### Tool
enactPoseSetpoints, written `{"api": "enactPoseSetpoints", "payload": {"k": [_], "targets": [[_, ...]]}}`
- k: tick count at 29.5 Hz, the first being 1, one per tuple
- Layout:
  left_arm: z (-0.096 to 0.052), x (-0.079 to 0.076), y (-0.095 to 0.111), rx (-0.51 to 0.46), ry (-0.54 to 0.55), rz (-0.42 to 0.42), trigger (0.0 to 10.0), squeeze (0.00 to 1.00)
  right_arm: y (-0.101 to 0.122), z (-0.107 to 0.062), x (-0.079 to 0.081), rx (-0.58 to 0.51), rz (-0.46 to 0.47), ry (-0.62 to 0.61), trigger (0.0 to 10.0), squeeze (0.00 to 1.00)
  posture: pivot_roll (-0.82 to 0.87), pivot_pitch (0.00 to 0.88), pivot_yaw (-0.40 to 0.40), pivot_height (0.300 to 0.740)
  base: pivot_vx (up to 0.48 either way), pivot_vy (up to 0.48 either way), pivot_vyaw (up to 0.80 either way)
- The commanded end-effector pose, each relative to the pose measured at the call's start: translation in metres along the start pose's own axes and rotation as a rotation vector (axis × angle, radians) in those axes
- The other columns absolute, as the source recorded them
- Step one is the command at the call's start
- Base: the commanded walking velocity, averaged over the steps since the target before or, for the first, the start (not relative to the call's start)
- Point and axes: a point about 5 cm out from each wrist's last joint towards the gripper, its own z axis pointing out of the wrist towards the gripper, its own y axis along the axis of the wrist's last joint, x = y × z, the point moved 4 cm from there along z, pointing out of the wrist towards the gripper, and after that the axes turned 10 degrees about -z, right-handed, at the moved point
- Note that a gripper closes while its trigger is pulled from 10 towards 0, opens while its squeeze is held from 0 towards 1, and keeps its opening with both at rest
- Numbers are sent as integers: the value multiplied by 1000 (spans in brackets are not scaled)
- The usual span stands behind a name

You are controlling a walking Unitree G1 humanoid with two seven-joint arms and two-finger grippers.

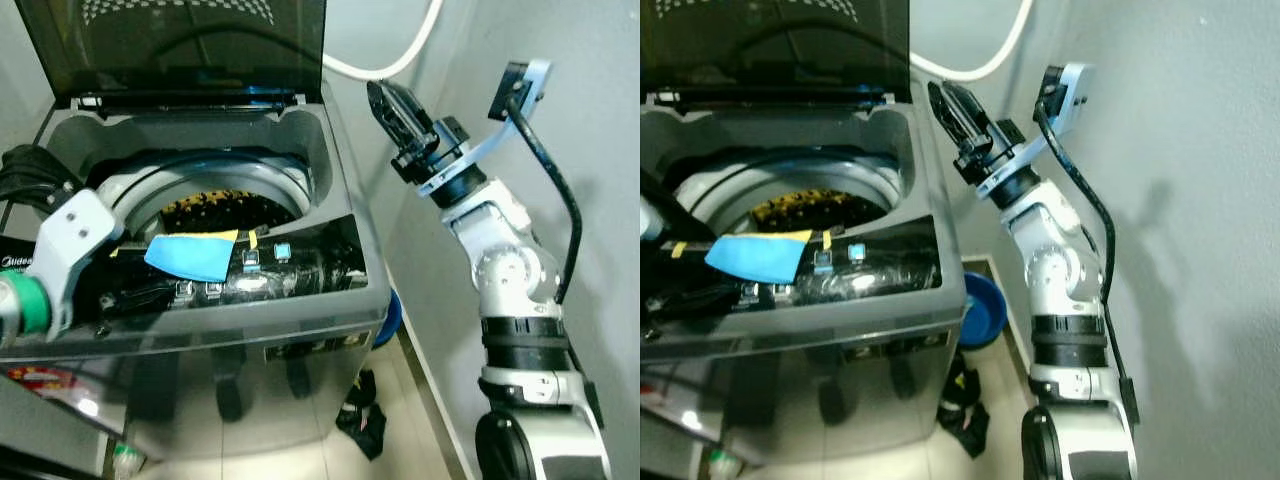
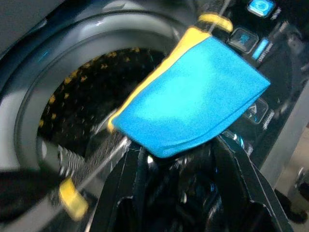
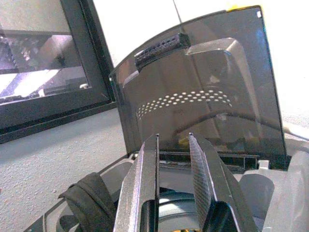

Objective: Clothes washing

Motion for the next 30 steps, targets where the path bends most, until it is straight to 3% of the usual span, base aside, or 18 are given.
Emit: {"api": "enactPoseSetpoints", "payload": {"k": [1, 2, 7, 8, 10, 11, 12, 13, 15, 16, 17, 20, 21, 23, 24, 25, 26, 30], "targets": [[14, 0, -8, -1, -5, -11, 10000, 0, -1, 0, 1, 1, 5, 2, 10000, 0, 185, 61, -16, 740, 0, 0, 0], [14, 0, -8, -1, -5, -11, 10000, 0, -1, 0, 1, 1, 5, 2, 10000, 0, 185, 61, -16, 740, 0, 0, 0], [47, 14, 8, -122, 66, 32, 10000, 0, 2, 0, -2, -6, -7, -9, 10000, 0, 165, 70, -4, 740, 0, 0, 0], [47, 14, 8, -122, 66, 32, 10000, 0, 2, 0, -2, -6, -7, -9, 10000, 0, 165, 70, -4, 740, 0, 0, 0], [55, 35, 26, -207, 202, 67, 10000, 0, 4, 0, -3, -11, -10, -14, 10000, 0, 163, 72, -3, 740, 0, 0, 0], [55, 35, 26, -207, 202, 67, 10000, 0, 4, 0, -3, -11, -10, -14, 10000, 0, 163, 72, -3, 740, 0, 0, 0], [51, 59, 48, -306, 375, 95, 10000, 0, 5, 0, -4, -15, -12, -18, 10000, 0, 158, 72, 1, 740, 0, 0, 0], [51, 59, 48, -306, 375, 95, 10000, 0, 5, 0, -4, -15, -12, -18, 10000, 0, 158, 72, 1, 740, 0, 0, 0], [39, 82, 79, -442, 561, 119, 10000, 0, 7, 0, -4, -21, -14, -24, 10000, 0, 158, 72, 3, 740, 0, 0, 0], [34, 84, 95, -494, 594, 162, 10000, 0, 7, 0, -4, -23, -15, -26, 10000, 0, 158, 72, 3, 740, 0, 0, 0], [34, 84, 95, -494, 594, 162, 10000, 0, 7, 0, -4, -23, -15, -26, 10000, 0, 158, 72, 3, 740, 0, 0, 0], [36, 60, 124, -604, 537, 238, 10000, 0, 6, -3, -5, -27, -8, -51, 10000, 0, 163, 68, 5, 740, 0, 0, 0], [36, 60, 124, -604, 537, 238, 10000, 0, 6, -3, -5, -27, -8, -51, 10000, 0, 163, 68, 5, 740, 0, 0, 0], [38, 41, 134, -714, 527, 207, 10000, 0, 3, -4, -3, -25, 3, -64, 10000, 0, 163, 68, 5, 740, 0, 0, 0], [38, 41, 134, -714, 527, 207, 10000, 0, 3, -4, -3, -25, 3, -64, 10000, 0, 163, 68, 5, 740, 0, 0, 0], [38, 29, 139, -769, 520, 207, 10000, 0, 0, -5, 0, -25, 10, -66, 10000, 0, 163, 68, 5, 740, 0, 0, 0], [41, 6, 145, -876, 483, 190, 10000, 0, -3, -5, 7, -25, 20, -64, 10000, 0, 163, 68, 5, 740, 0, 0, 0], [42, -9, 149, -929, 470, 214, 10000, 0, -5, -4, 11, -26, 22, -61, 10000, 0, 163, 68, 5, 740, 0, 0, 0]]}}
